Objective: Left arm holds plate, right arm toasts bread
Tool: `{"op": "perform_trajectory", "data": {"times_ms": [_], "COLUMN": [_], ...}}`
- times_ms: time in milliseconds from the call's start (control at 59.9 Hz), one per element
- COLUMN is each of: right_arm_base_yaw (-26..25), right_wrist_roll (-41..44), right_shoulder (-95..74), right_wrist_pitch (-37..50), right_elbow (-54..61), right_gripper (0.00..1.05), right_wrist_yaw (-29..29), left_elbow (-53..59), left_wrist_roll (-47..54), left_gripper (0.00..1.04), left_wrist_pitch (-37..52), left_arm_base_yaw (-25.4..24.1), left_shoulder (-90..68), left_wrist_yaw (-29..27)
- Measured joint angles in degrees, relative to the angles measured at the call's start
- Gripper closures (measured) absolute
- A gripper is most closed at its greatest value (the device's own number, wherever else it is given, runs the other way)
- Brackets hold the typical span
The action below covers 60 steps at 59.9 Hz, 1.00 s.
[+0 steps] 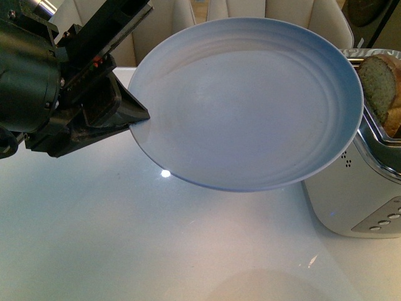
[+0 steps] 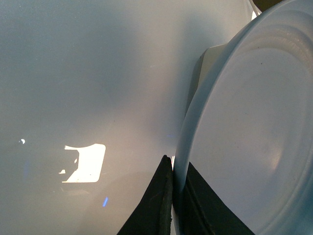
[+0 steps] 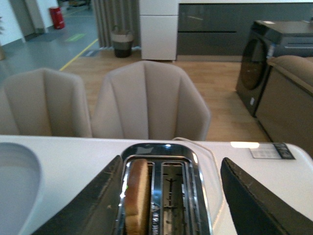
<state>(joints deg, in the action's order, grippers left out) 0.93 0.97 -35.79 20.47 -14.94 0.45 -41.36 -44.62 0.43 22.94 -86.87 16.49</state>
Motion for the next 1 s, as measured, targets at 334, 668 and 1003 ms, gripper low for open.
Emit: {"op": "perform_trajectory", "data": {"times_ms": [334, 668, 1003], "right_arm_base_yaw": [-0.7, -0.7, -0.7], "right_wrist_roll": [-0.4, -0.4, -0.4], "right_shoulder": [8.3, 14.7, 20.5], "right_wrist_pitch": [-0.2, -3.4, -6.1], "right_elbow": [7.9, 11.3, 13.6], "right_gripper": [1.03, 1.03, 1.03], "right_wrist_yaw": [-0.3, -0.3, -0.3], "left_elbow": [0.0, 0.0, 0.0], "left_wrist_roll": [0.8, 1.3, 1.3], "left_gripper": [1.02, 1.02, 1.02], "left_wrist_pitch": [-0.2, -0.4, -0.4], "left_arm_base_yaw": [-0.3, -0.4, -0.4], "left_shoulder": [0.0, 0.0, 0.0], "left_wrist_yaw": [0.0, -0.1, -0.2]}}
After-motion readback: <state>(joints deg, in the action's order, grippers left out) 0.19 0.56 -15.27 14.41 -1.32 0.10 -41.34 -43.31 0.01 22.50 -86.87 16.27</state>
